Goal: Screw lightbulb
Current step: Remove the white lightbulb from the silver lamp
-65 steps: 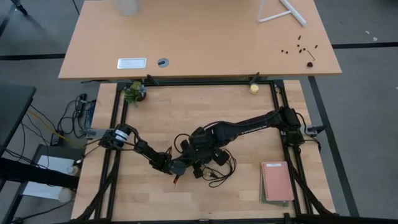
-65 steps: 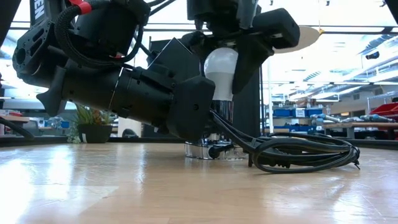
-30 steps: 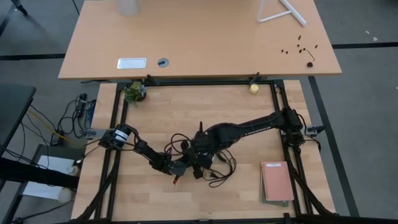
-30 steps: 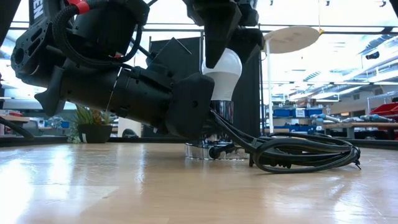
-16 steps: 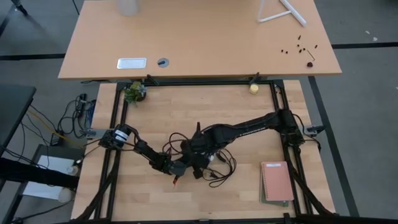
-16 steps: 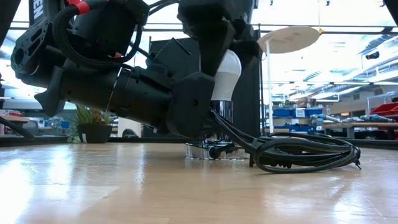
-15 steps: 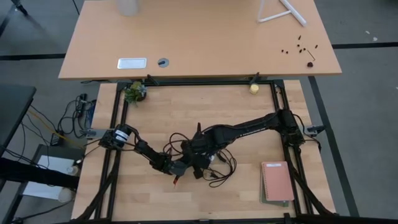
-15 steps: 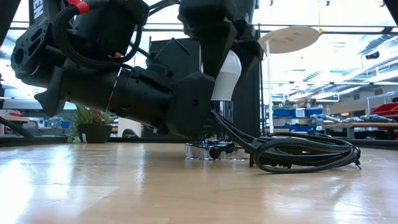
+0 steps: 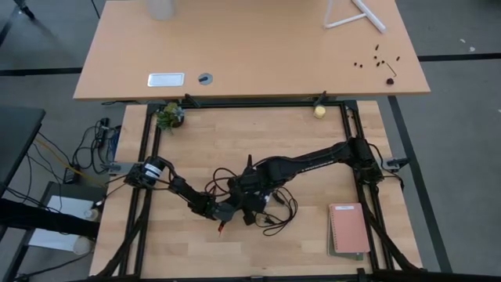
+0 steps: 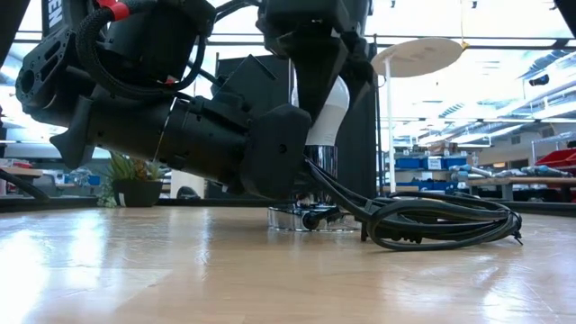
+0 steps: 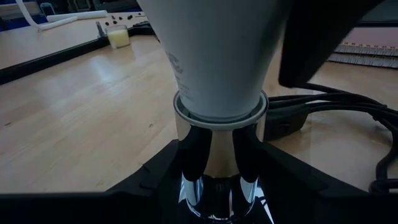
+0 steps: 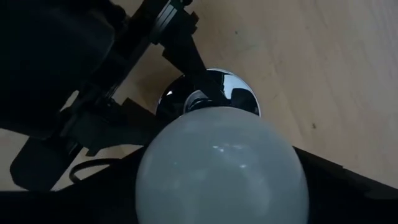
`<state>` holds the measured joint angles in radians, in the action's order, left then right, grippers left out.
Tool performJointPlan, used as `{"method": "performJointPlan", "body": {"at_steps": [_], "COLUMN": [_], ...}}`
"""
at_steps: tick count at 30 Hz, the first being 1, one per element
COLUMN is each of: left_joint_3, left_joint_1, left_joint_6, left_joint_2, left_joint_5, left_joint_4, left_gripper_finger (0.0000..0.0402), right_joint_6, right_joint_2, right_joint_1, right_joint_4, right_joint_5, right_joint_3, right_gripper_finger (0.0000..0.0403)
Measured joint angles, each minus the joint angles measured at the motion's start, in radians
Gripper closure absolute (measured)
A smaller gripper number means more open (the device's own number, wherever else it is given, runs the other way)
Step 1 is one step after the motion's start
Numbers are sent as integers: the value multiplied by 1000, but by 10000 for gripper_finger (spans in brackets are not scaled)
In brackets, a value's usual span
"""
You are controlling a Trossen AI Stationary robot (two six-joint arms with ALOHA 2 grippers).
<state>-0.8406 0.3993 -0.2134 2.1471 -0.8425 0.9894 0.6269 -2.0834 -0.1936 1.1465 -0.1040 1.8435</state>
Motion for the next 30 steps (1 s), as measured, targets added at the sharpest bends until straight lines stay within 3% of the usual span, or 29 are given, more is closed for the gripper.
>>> {"method": "performJointPlan", "body": {"at_steps": [6, 11, 17, 30], "left_joint_3": [0, 0, -1, -2], "left_joint_1": [0, 0, 0, 1], "left_joint_6": [0, 3, 5, 27], "left_joint_2": [0, 0, 0, 0], "left_joint_5": [0, 0, 2, 1], "left_joint_4": [-1, -1, -6, -14], "left_gripper_finger": [213, 213, 213, 213], "right_joint_6": [-48, -232, -610, -1390], "right_joint_2": [0, 0, 0, 0], "right_joint_1": [4, 5, 5, 7], "right_joint_4": [7, 2, -3, -12], "right_joint_5": [10, 21, 38, 35], "right_joint_3": [0, 0, 0, 0], "right_gripper_finger": [144, 147, 123, 127]}}
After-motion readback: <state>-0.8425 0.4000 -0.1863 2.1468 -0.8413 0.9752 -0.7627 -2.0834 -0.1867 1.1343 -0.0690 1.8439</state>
